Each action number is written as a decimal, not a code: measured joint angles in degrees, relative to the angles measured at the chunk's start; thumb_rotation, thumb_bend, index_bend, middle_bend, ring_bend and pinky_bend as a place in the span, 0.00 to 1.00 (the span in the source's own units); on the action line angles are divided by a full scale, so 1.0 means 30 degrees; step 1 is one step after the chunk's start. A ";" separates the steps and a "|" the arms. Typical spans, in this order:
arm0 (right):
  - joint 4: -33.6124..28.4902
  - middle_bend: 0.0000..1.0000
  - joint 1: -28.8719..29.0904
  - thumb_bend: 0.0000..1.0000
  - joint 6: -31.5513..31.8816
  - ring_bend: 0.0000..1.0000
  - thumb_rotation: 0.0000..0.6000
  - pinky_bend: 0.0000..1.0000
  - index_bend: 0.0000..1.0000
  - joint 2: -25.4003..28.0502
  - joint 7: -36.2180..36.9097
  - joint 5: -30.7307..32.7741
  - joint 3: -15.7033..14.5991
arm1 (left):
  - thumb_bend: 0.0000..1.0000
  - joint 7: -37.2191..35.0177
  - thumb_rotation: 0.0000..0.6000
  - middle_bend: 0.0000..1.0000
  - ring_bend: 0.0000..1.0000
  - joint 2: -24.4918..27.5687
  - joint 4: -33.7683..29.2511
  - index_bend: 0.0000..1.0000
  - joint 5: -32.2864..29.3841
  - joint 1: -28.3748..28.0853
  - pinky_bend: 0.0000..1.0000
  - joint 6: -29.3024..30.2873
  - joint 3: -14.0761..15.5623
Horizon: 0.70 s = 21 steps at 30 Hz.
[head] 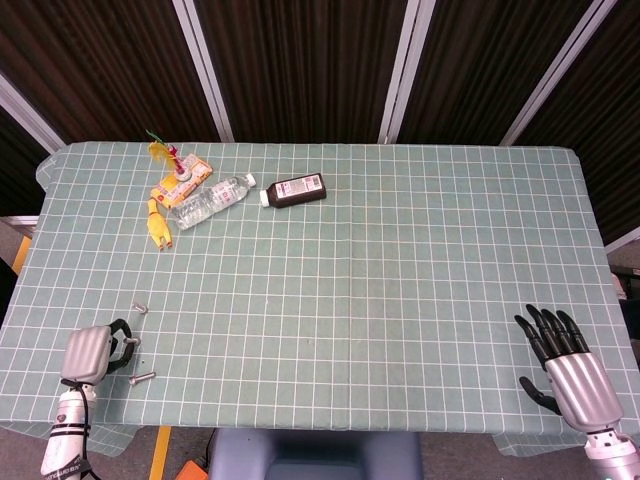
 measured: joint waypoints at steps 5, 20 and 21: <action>-0.0002 0.00 -0.0014 0.34 0.0043 0.00 1.00 0.00 0.00 0.0017 0.0037 -0.0033 -0.0008 | 0.39 0.0272 1.00 1.00 1.00 -0.0018 0.0072 0.43 -0.0098 -0.0044 1.00 -0.0154 0.0041; 0.0016 0.00 0.0005 0.34 -0.0073 0.00 1.00 0.00 0.00 -0.0091 -0.0205 -0.0049 -0.0029 | 0.38 0.0054 1.00 1.00 1.00 0.0600 -0.1528 0.40 0.2494 0.0651 1.00 0.2909 0.0714; 0.0012 0.00 0.0004 0.34 -0.0073 0.00 1.00 0.00 0.00 -0.0089 -0.0214 -0.0085 -0.0049 | 0.38 0.0061 1.00 1.00 1.00 0.0642 -0.1766 0.41 0.2994 0.0778 1.00 0.3256 0.0957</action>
